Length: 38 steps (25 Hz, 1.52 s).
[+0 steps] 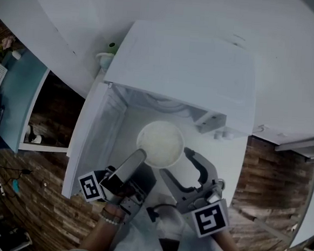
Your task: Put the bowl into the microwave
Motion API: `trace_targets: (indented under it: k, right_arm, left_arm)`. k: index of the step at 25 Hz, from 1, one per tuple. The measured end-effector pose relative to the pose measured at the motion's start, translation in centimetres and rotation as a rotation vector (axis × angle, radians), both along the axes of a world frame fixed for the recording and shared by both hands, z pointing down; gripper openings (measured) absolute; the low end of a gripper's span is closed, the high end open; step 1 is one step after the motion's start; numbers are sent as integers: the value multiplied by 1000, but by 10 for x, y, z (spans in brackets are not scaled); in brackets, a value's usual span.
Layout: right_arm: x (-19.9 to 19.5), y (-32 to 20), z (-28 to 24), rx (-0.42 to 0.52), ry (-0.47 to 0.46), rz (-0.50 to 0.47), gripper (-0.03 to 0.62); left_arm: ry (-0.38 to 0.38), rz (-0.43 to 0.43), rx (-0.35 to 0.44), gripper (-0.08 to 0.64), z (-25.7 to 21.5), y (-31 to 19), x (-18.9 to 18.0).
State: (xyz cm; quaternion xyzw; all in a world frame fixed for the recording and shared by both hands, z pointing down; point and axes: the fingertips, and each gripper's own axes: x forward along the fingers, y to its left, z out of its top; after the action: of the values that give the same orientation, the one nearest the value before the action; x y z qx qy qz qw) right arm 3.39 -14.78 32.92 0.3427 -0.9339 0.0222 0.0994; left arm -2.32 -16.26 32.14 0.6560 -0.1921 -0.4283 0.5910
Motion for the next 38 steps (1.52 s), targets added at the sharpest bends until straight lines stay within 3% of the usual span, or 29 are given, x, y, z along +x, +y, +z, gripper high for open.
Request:
trace_targets:
  k: [14, 38]
  right_arm:
    - [-4, -19, 28, -13, -11, 55, 258]
    - [-4, -81, 99, -80, 81, 109, 250]
  left_arm:
    - [-41, 19, -31, 249, 36, -21, 1]
    - [-66, 23, -95, 249, 105, -86, 0]
